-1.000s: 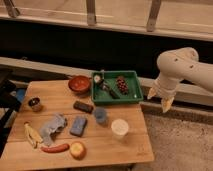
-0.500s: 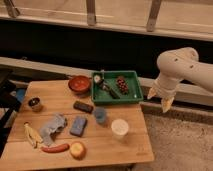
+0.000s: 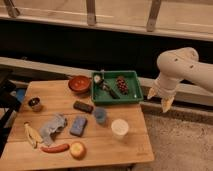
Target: Wipe tray with brush
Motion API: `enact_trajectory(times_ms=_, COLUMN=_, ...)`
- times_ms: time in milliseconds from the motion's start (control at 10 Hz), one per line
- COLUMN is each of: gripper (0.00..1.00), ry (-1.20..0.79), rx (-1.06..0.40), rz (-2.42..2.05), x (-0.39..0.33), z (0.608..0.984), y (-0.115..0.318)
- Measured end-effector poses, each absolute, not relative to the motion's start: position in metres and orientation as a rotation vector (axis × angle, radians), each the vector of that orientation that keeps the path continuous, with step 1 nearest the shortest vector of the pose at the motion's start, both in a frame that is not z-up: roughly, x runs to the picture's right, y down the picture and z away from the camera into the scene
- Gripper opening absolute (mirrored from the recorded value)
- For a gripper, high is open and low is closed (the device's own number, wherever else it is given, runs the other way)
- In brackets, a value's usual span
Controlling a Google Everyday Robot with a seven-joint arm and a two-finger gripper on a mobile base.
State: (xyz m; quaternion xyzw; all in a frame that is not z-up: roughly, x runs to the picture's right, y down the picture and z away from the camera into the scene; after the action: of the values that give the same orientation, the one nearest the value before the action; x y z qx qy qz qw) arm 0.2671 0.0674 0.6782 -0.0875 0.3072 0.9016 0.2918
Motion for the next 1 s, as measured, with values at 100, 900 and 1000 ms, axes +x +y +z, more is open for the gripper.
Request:
enact_trajectory(times_ms=100, gripper=0.65, ry=0.819, rx=-0.233, rz=2.403, x=0.267, z=0.678, y=0.067)
enact_trajectory(times_ms=900, gripper=0.65, ry=0.71, rx=-0.199, rz=2.441, x=0.266, z=0.673, y=0.057)
enact_trajectory(times_ms=1000, gripper=0.65, ry=0.629, rx=-0.202, rz=2.457, x=0.265, z=0.669, y=0.049)
